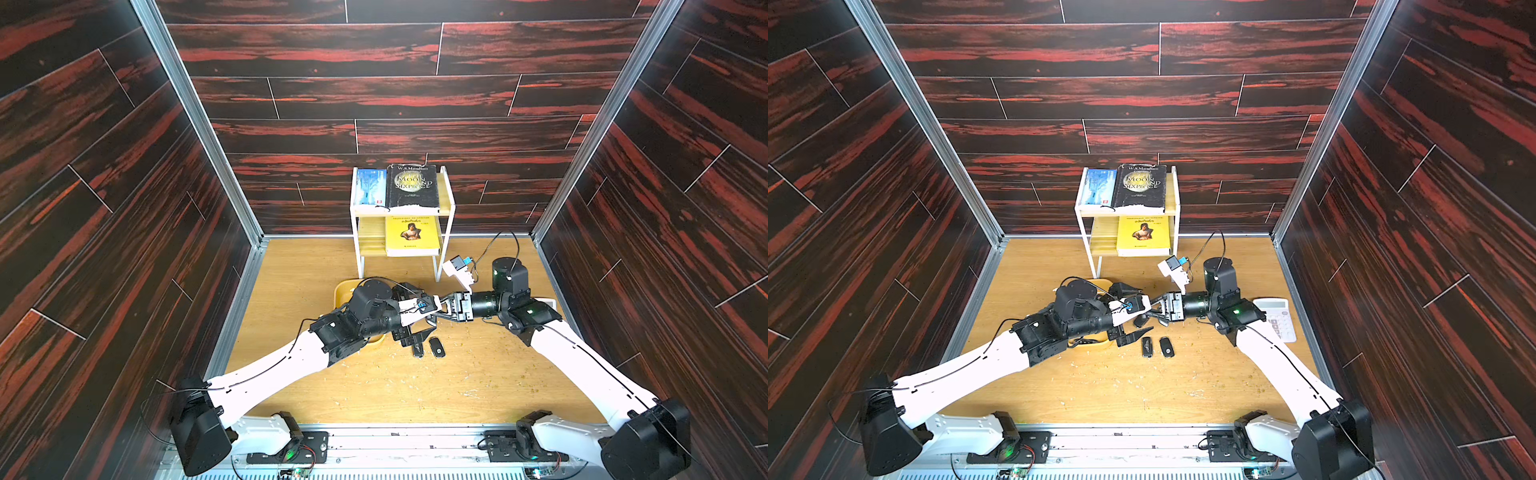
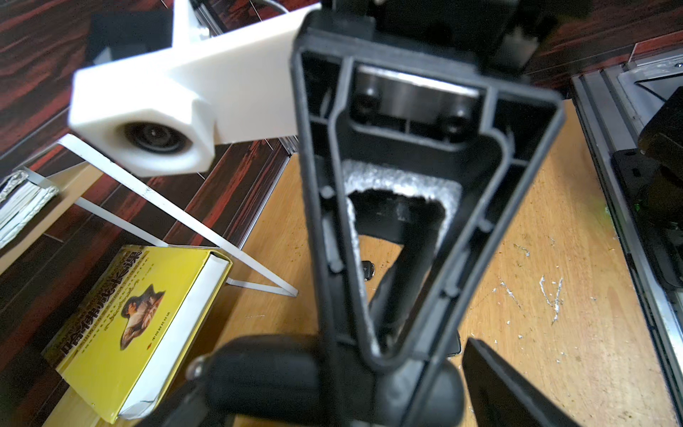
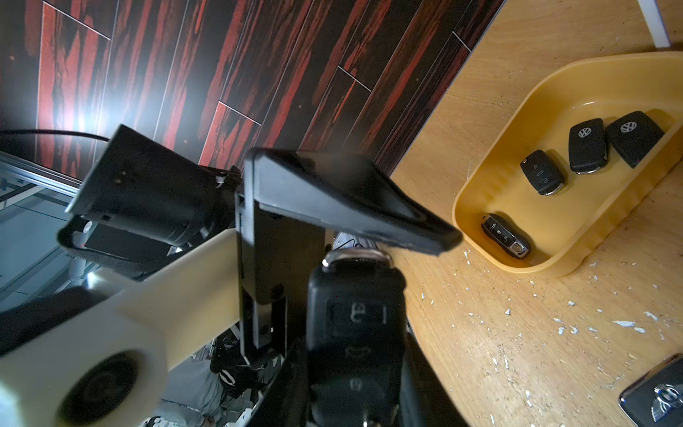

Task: Place the car key into the storage box
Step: Pick up the car key from the center of the board.

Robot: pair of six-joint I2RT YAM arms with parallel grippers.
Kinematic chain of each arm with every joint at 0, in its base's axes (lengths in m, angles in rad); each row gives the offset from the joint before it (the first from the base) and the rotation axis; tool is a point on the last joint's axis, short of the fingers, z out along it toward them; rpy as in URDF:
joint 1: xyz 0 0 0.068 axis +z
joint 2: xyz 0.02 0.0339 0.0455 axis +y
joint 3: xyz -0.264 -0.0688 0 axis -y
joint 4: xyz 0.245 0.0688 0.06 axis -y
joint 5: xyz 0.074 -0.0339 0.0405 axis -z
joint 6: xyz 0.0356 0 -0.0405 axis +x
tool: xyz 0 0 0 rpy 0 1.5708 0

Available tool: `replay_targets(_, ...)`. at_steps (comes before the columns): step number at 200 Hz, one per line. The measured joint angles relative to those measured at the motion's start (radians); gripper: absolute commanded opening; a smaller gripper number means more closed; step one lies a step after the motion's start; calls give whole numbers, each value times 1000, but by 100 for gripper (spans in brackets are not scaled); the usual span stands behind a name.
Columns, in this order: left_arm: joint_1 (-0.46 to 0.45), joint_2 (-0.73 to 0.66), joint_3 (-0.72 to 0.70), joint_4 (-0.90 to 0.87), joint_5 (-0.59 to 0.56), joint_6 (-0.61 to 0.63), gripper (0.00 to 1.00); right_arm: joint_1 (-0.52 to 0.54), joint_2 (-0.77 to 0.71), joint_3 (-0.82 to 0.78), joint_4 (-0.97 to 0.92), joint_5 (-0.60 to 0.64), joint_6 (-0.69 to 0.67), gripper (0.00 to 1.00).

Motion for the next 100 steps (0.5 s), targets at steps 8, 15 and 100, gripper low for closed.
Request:
replay_targets(8,0,0,0,0,-2,1,97,0,0,-5,0,0,0,26)
replay_targets(15,0,0,0,0,-5,3,97,0,0,-9,0,0,0,26)
replay_targets(100,0,0,2,0,-19,18,96,3,0,-23,8,7,0,26)
